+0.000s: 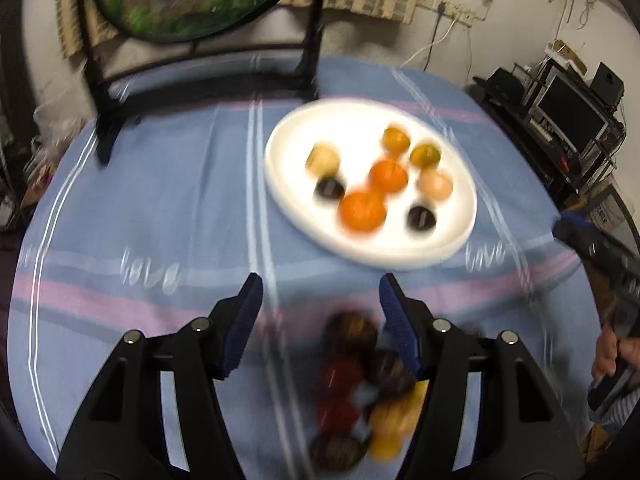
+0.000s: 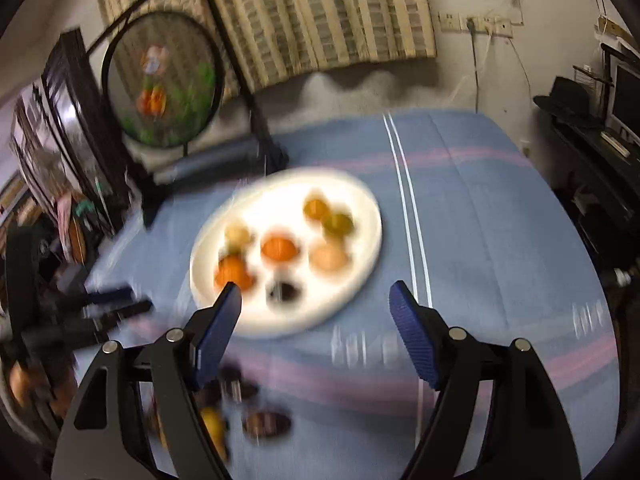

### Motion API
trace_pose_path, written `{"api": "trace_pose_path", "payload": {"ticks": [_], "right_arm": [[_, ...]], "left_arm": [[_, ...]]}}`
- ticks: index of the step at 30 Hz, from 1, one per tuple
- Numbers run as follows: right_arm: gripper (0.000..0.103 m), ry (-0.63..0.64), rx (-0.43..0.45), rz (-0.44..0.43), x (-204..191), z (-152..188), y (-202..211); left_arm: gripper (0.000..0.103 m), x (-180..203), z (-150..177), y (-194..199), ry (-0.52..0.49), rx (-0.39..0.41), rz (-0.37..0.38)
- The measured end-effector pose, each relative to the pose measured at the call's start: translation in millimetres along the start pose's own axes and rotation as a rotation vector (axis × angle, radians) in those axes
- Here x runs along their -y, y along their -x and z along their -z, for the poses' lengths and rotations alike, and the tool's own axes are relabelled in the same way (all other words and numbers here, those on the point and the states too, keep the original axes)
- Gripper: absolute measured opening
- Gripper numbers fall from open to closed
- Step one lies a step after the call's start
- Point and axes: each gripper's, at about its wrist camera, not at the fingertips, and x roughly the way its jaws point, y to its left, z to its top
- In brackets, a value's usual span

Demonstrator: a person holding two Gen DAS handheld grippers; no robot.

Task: Organize fruits
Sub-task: 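Carry the mandarin and yellow-green fruit over the white plate and release both, then lower the left gripper onto a yellow-brown round fruit and grasp it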

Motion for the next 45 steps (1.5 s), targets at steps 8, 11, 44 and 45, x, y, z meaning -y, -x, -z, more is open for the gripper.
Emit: {"api": "trace_pose_path", "payload": {"ticks": [8, 11, 44, 45], "right_arm": [[0.077, 0.01, -0.142, 0.028, -8, 88, 32], [0.077, 0.04, -0.118, 0.03, -17, 88, 43], [0.08, 0.067, -0.132, 0.064, -21, 92, 49], [0.08, 0.066, -0.132, 0.064, -21, 92, 49]], "left_arm": [[0.062, -18, 74, 19, 0.053, -0.068, 0.011], [0.062, -8, 87, 24, 0.029, -0.072, 0.036], [0.068, -9, 86, 17, 0.023, -0.073, 0.058], [0.068, 2, 85, 15, -0.004, -0.074, 0.078]]}}
